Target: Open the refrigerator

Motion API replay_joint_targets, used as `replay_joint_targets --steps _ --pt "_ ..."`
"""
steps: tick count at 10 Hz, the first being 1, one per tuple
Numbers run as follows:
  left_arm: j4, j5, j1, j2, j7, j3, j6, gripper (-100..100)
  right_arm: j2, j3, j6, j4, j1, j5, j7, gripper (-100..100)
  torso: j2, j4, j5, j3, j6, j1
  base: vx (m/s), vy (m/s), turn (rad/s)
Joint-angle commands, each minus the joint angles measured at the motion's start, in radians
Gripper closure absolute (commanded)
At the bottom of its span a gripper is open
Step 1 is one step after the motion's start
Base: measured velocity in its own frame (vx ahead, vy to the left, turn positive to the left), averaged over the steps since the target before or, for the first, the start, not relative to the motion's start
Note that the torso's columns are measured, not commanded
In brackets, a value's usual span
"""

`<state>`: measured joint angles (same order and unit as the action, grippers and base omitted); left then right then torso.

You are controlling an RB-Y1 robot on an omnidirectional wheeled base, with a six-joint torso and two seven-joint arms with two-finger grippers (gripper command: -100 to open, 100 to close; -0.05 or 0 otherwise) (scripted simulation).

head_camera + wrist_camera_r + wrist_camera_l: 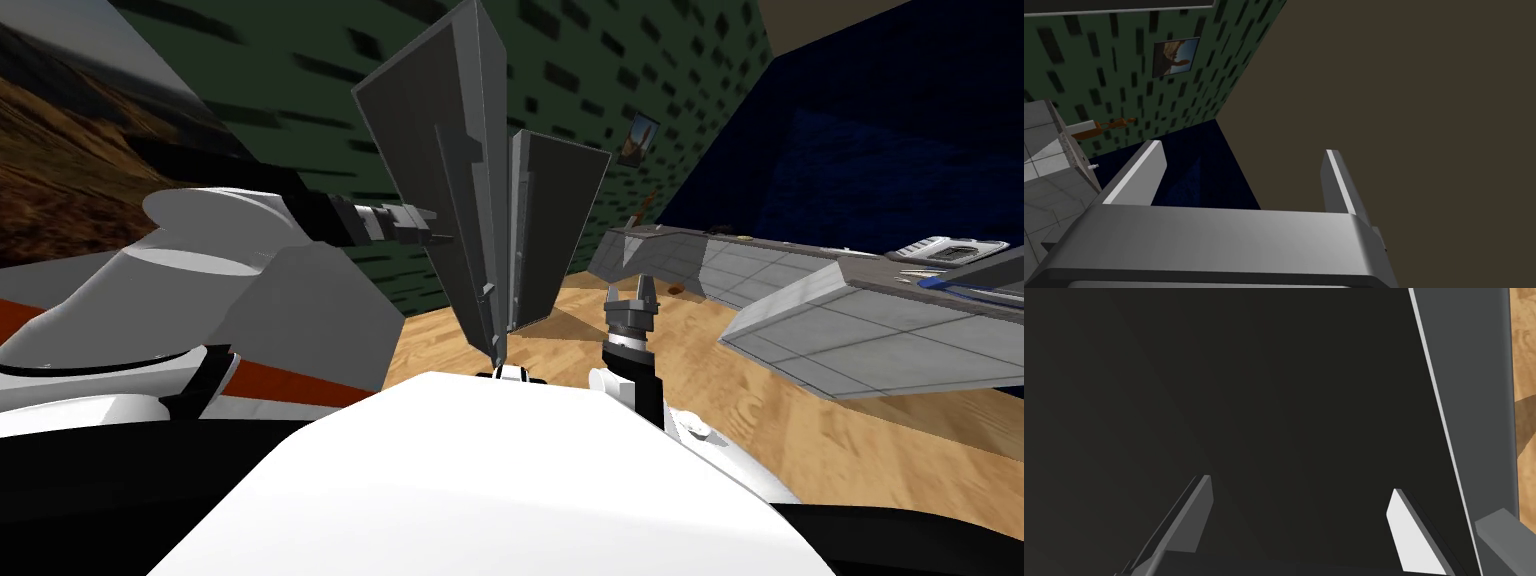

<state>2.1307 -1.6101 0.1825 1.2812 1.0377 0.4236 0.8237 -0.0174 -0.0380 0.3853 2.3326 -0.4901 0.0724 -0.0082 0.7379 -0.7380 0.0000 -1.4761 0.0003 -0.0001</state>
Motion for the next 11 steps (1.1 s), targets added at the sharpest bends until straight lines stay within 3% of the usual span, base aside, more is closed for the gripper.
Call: replay_joint_targets --steps 1,3,4,8,9,11 --pt "-0.014 -0.019 0.002 0.063 0.032 0.033 -0.02 -100 0.0 0.0 0.0 0.0 0.0 0.0 0.0 0 0.0 0.0 0.0 0.0 0.0 -0.001 0.004 -0.045 -0.062" --pt "-0.029 -0.045 0.006 0.129 0.071 0.077 -0.04 -100 0.0 0.0 0.0 0.0 0.0 0.0 0.0 0 0.0 0.0 0.0 0.0 0.0 0.0 0.014 -0.057 -0.125" --pt "-0.029 -0.045 0.006 0.141 0.071 0.077 -0.04 -100 0.0 0.0 0.0 0.0 0.0 0.0 0.0 0 -0.001 -0.001 -0.002 -0.001 0.003 -0.003 0.011 -0.039 -0.086" --pt "-0.052 -0.089 0.013 0.275 0.138 0.15 -0.073 -100 0.0 0.0 0.0 0.0 0.0 0.0 0.0 0 -0.004 0.001 -0.005 -0.004 0.003 -0.008 0.02 -0.055 -0.153" --pt "-0.052 -0.089 0.013 0.275 0.138 0.15 -0.073 -100 0.0 0.0 0.0 0.0 0.0 0.0 0.0 0 -0.004 0.0 -0.005 -0.003 0.003 -0.008 0.025 -0.043 -0.025" --pt "-0.06 -0.108 0.016 0.328 0.164 0.179 -0.086 -100 0.0 0.0 0.0 0.0 0.0 0.0 0.0 0 0.005 -0.004 -0.006 0.003 0.004 -0.009 0.021 -0.029 -0.103"
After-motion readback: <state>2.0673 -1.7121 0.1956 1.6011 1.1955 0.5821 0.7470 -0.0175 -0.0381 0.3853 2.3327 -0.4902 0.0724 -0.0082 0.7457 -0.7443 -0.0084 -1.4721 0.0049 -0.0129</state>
